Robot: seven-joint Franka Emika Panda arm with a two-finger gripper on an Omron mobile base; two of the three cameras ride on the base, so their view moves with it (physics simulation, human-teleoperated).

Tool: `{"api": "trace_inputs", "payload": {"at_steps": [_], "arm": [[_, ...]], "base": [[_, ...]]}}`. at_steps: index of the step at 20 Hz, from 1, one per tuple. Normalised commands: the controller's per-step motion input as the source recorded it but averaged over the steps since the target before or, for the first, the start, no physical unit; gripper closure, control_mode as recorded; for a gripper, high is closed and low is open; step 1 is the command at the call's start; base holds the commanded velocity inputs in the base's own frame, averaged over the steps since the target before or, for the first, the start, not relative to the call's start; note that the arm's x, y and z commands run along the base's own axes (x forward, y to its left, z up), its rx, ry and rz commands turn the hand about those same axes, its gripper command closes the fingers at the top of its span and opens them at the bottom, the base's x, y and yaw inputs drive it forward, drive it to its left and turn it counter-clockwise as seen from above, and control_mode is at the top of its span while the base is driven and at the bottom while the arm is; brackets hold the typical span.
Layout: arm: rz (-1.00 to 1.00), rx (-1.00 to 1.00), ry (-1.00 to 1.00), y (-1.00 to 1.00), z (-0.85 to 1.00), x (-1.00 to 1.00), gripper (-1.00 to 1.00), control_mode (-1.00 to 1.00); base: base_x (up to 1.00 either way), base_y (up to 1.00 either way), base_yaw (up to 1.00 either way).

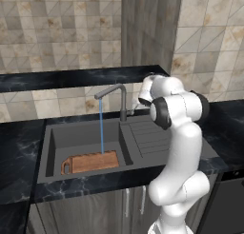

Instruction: Turn on the sink faucet with hot water and rinse the cutting board for ten seconds, then turn off the faucet. Push the cutting board to reach the water if necessary.

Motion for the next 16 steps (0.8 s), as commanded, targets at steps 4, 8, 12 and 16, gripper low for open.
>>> {"api": "trace_inputs", "payload": {"at_steps": [4, 8, 12, 16], "arm": [[0.00, 0.00, 0.05, 0.00, 0.39, -0.18, -1.00, -1.00], [0.00, 0.01, 0.12, -0.04, 0.24, -0.36, -1.00, -1.00], [0.01, 0.01, 0.20, -0.10, 0.15, -0.33, -1.00, -1.00], [0.00, 0.03, 0.24, -0.07, 0.26, -0.19, -1.00, -1.00]], "base": [[0.00, 0.00, 0.00], [0.00, 0.00, 0.00], [0.00, 0.00, 0.00], [0.00, 0.00, 0.00]]}}
